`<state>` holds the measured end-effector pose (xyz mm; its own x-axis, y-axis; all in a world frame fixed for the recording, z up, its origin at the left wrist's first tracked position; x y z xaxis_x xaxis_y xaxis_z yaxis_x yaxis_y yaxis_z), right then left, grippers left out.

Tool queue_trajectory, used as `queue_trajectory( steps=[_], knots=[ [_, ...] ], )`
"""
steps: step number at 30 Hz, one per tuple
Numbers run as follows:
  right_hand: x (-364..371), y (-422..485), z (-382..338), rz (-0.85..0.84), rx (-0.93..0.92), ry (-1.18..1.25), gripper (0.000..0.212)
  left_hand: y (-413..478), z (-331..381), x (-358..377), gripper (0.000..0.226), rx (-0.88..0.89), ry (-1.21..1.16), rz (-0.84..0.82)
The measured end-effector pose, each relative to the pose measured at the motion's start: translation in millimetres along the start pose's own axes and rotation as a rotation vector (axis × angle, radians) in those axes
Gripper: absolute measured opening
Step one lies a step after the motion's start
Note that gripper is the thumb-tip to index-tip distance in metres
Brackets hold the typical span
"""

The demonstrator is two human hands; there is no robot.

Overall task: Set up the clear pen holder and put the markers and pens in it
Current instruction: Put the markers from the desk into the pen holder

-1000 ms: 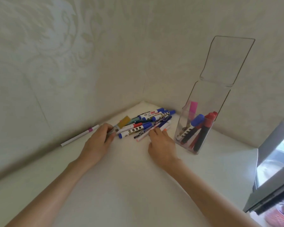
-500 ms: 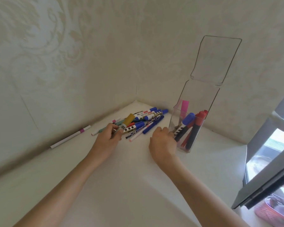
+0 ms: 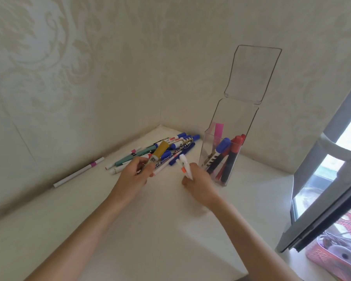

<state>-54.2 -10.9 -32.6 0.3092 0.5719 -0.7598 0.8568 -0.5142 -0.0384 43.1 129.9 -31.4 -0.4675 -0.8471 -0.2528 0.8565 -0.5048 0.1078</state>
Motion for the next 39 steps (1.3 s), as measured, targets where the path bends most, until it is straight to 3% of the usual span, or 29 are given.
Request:
queue_trajectory(
  steps=[2,4,8,11,16,21,24,26,32,36,39],
  knots=[
    [-6,-5,-5,-0.078,-0.024,0.493,0.017,-2,6,4,0.025,-0.030,-0.143,-0.024],
    [-14,-13,-11,-0.146,-0.073,0.824,0.021,-2,16,8,0.024,-0.035,-0.246,-0.044],
    [-24,-22,-18,-0.201,-0.132,1.017,0.012,-4,38,19,0.017,0.004,-0.440,-0.115],
    [-41,-25,-17,-0.121,-0.171,1.088,0.009,-3,55,31,0.017,0.036,-0.494,-0.181],
    [-119,-19,-30,0.127,-0.257,0.976,0.022,10,107,58,0.016,0.214,-0.313,-0.288],
    [-186,-6,-37,0.324,-0.299,0.950,0.017,31,164,94,0.009,0.367,-0.185,-0.328],
    [-215,-6,-27,0.506,-0.307,0.935,0.018,49,165,102,0.028,0.444,-0.011,-0.221],
    [-222,-4,-13,0.622,-0.264,0.864,0.016,58,146,102,0.042,0.401,0.105,-0.154],
    [-196,15,10,0.552,-0.105,0.577,0.006,54,103,110,0.022,0.268,-0.013,-0.265],
    [-202,14,10,0.564,-0.197,0.618,0.014,59,125,97,0.027,0.350,-0.009,-0.153],
    [-195,13,11,0.517,-0.210,0.561,0.008,54,163,95,0.023,0.440,-0.035,-0.145]
  ],
)
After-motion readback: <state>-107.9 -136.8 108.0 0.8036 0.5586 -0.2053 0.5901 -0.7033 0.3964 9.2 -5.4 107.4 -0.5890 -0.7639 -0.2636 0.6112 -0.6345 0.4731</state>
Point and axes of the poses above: each hand's wrist, its own y-axis towards the middle knuckle, its own x-axis out of the palm, z = x × y, the point moved 7 cm from there along y, towards the middle knuckle, and after that the axes turned 2 degrees about z, right-handed, at the moved point
